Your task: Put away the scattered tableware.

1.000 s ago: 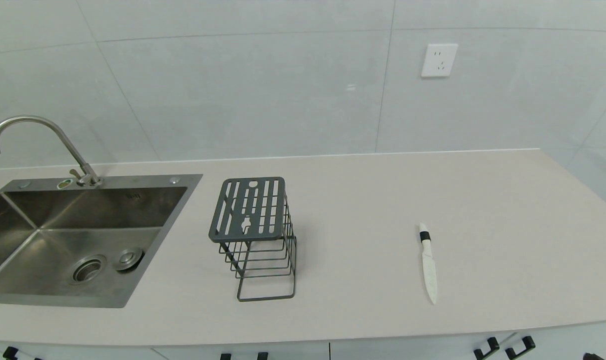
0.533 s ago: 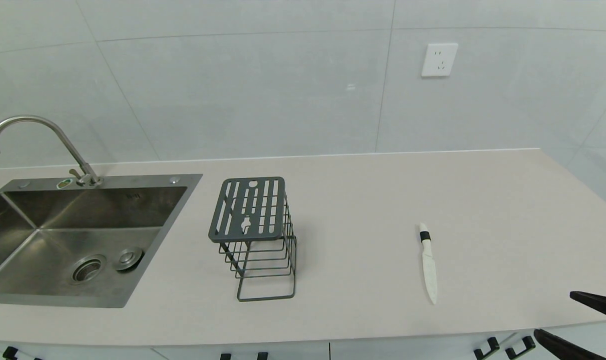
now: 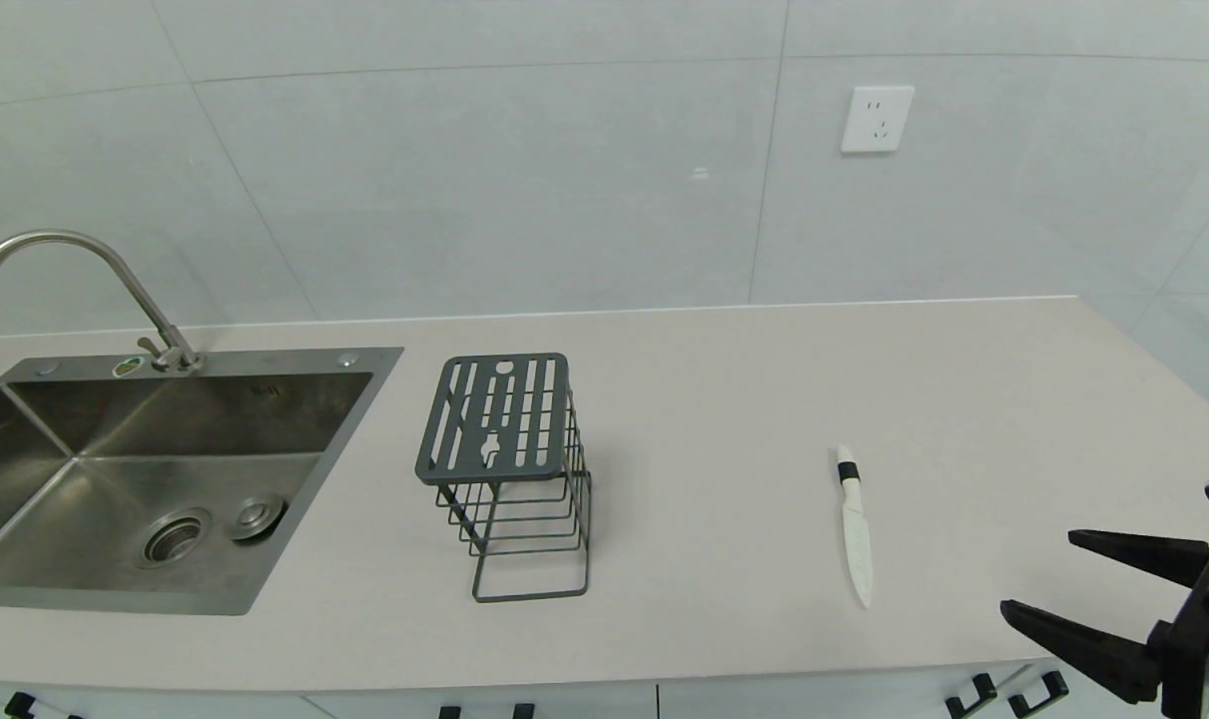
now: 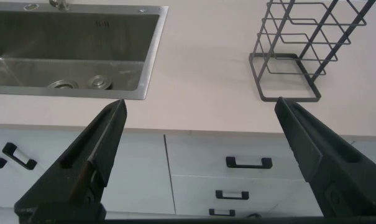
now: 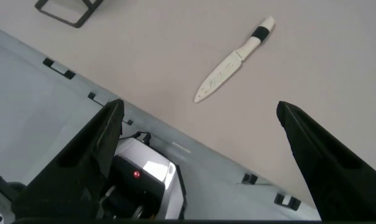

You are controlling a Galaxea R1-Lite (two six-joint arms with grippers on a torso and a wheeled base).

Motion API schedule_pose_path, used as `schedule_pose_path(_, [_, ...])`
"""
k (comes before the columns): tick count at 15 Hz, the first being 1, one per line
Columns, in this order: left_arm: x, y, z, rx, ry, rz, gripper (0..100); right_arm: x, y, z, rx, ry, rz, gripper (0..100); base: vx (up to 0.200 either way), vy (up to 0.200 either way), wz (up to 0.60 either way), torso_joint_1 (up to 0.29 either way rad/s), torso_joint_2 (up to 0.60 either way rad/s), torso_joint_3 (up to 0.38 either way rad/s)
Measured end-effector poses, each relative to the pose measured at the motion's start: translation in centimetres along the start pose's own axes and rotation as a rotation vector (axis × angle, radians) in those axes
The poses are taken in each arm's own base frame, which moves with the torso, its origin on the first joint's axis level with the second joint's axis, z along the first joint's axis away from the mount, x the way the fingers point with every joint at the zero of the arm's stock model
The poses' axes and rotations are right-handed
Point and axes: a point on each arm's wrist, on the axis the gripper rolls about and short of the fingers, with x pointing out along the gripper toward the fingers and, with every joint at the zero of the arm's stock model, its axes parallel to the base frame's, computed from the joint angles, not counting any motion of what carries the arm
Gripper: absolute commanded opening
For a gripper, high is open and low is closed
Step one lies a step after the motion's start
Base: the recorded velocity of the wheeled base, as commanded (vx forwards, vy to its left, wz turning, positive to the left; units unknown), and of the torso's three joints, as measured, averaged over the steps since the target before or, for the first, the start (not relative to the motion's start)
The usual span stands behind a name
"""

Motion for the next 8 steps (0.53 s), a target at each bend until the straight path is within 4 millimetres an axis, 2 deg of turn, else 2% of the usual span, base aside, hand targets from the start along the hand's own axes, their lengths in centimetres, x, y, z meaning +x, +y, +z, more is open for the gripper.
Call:
schedule_pose_path(5, [0.0, 0.0, 0.0, 0.000, 0.000, 0.000, 100, 3.1, 0.0, 3.5, 0.031, -0.017, 0.008, 100, 0.000, 0.000, 0.00, 0.000, 0.00, 0.000])
schedule_pose_path(8, [0.0, 0.0, 0.0, 0.001, 0.000, 0.000, 100, 5.7, 1.1, 4.3, 0.142, 0.031, -0.008, 100, 0.000, 0.000, 0.00, 0.000, 0.00, 0.000])
